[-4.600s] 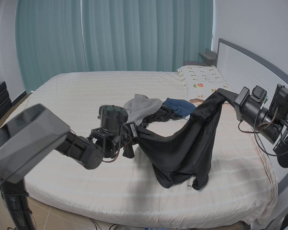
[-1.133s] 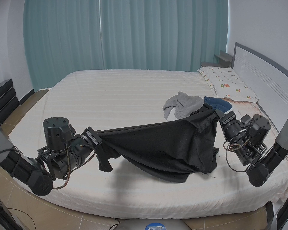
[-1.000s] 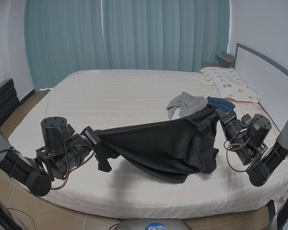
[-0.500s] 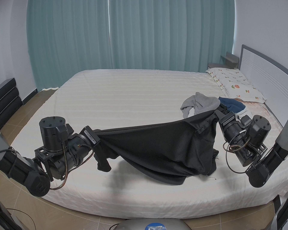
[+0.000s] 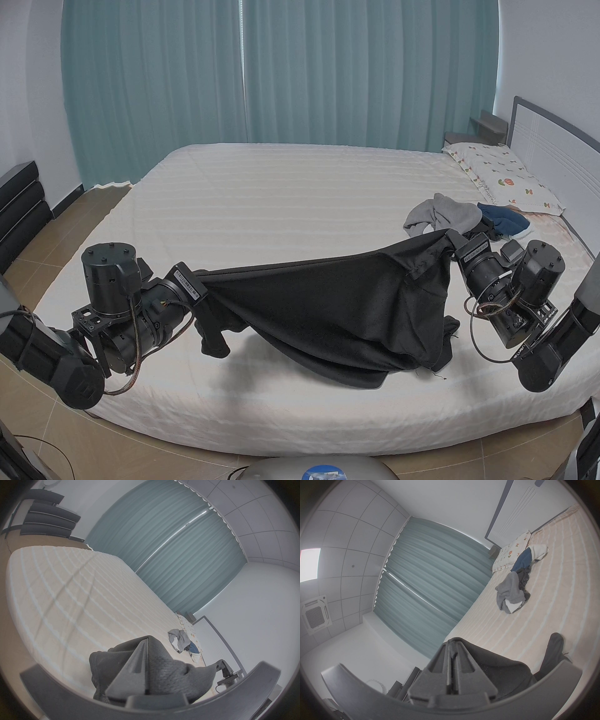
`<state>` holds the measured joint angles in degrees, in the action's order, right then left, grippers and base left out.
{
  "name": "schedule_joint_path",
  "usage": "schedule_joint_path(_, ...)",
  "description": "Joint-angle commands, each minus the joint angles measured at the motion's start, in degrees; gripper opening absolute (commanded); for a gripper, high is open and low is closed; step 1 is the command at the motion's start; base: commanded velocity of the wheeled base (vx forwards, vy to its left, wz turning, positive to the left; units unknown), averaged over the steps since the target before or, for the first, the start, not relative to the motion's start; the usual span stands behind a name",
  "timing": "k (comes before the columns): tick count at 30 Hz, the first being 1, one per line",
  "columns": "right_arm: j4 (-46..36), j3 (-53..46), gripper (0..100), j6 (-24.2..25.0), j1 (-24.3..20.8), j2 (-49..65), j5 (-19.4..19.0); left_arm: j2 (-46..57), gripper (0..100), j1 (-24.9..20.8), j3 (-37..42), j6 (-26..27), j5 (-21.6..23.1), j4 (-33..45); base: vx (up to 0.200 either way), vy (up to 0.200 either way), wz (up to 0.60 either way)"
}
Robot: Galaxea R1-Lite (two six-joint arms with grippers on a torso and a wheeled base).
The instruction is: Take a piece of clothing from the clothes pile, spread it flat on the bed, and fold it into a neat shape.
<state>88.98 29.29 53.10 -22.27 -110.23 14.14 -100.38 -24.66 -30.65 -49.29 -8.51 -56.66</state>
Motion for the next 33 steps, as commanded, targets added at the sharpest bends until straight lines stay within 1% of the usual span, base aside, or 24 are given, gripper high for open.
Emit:
schedule_joint_path(1,0.8,0.0,0,-0.1,-0.1,0.5,-0.1,-0.3,0,0.2,0.0,0.0,0.0,0.0,0.000,0.200,0.00)
schedule_joint_path(3,0.8,-0.2,0,-0.4,-0.1,0.5,0.0,-0.3,0,0.2,0.0,0.0,0.1,0.0,0.000,0.200,0.00)
schedule_joint_path(8,0.8,-1.0,0,-1.4,-0.1,0.5,-0.1,-0.3,0,0.2,0.1,0.0,0.2,0.0,0.000,0.000,0.00)
schedule_joint_path(12,0.8,-3.3,0,-3.7,-0.2,2.4,-0.3,-0.3,0,-0.1,0.7,0.0,0.8,-0.1,0.000,0.000,0.00)
schedule_joint_path(16,0.8,-4.9,0,-4.0,-0.3,6.6,-1.6,0.4,0,-0.5,1.2,0.0,0.8,0.0,-0.200,0.000,0.00)
schedule_joint_path(20,0.7,-6.8,0,-6.1,-0.6,11.9,-4.0,1.9,0,-0.6,1.7,0.0,1.0,0.0,-0.200,0.000,0.00)
schedule_joint_path(24,-0.2,-6.5,0,-8.6,-1.5,17.6,-4.0,5.5,0,-1.6,2.6,0.1,2.0,0.4,-0.200,0.000,0.00)
schedule_joint_path(25,-0.2,-6.5,0,-8.6,-1.5,17.6,-4.0,5.5,0,-1.6,2.6,0.1,2.0,0.4,-0.200,0.000,0.00)
schedule_joint_path(26,-3.5,-6.2,0,-10.3,-2.8,22.4,-3.8,8.1,0,-2.7,3.0,0.2,2.6,0.7,-0.200,0.000,0.00)
schedule_joint_path(27,-5.7,-5.9,0,-10.7,-3.2,24.6,-3.5,9.1,0,-3.1,3.0,0.3,2.6,0.7,-0.200,0.000,0.00)
schedule_joint_path(29,-9.5,-4.7,0,-10.8,-3.8,28.8,-3.3,11.0,0,-3.9,3.1,0.5,2.4,0.8,0.000,0.000,0.00)
schedule_joint_path(30,-10.1,-4.4,0,-10.8,-3.9,29.5,-3.3,11.4,0,-4.1,3.2,0.6,2.4,0.8,0.000,0.000,0.00)
schedule_joint_path(33,-19.0,-0.6,0,-10.8,-4.1,37.8,-3.3,17.1,0,-5.0,2.7,1.7,2.6,3.7,0.000,0.000,0.00)
